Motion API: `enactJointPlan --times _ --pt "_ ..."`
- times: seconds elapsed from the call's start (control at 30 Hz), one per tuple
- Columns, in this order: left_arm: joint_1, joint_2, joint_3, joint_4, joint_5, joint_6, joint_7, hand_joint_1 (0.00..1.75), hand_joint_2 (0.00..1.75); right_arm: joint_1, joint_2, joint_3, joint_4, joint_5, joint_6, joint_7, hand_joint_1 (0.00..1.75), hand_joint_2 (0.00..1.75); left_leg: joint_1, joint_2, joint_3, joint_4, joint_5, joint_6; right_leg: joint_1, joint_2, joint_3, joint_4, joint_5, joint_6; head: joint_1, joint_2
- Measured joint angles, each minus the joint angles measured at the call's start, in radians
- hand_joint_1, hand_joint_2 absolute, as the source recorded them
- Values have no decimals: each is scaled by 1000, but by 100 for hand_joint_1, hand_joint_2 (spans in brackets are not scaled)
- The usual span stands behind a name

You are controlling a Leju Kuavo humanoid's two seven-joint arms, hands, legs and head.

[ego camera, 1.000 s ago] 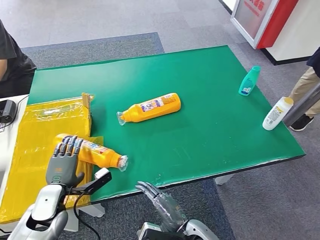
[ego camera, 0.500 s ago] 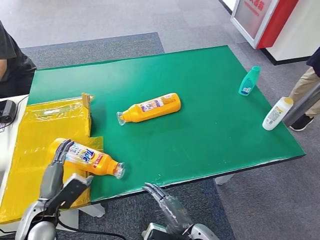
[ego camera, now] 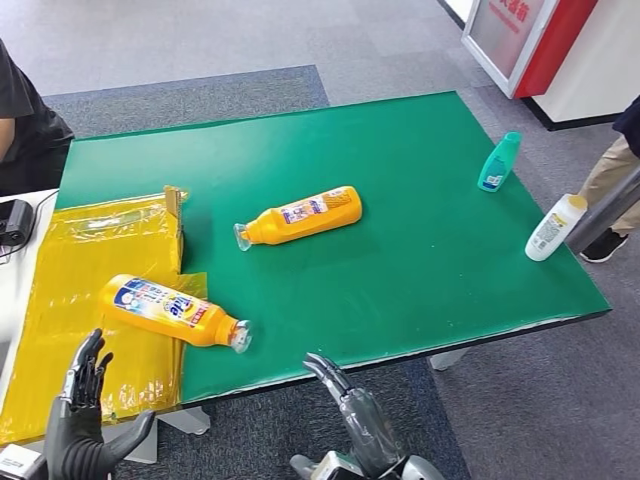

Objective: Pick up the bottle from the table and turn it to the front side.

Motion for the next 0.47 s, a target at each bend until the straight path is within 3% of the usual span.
enactJointPlan --times 0.07,0.27,0.47 --pt "6 -13 14 -1 16 -28 -6 0 175 8 7 -9 -13 2 -3 -7 0 175 0 0 0 0 0 0 0 0 0 0 0 0 0 0" --pt "59 -69 44 2 185 -226 -58 0 175 59 66 -90 -116 -21 7 -52 0 175 0 0 0 0 0 0 0 0 0 0 0 0 0 0" --pt "96 -93 -33 29 237 -191 -61 0 175 102 149 -214 -200 -78 86 -115 0 175 0 0 0 0 -1 1 0 0 0 0 -1 1 0 0"
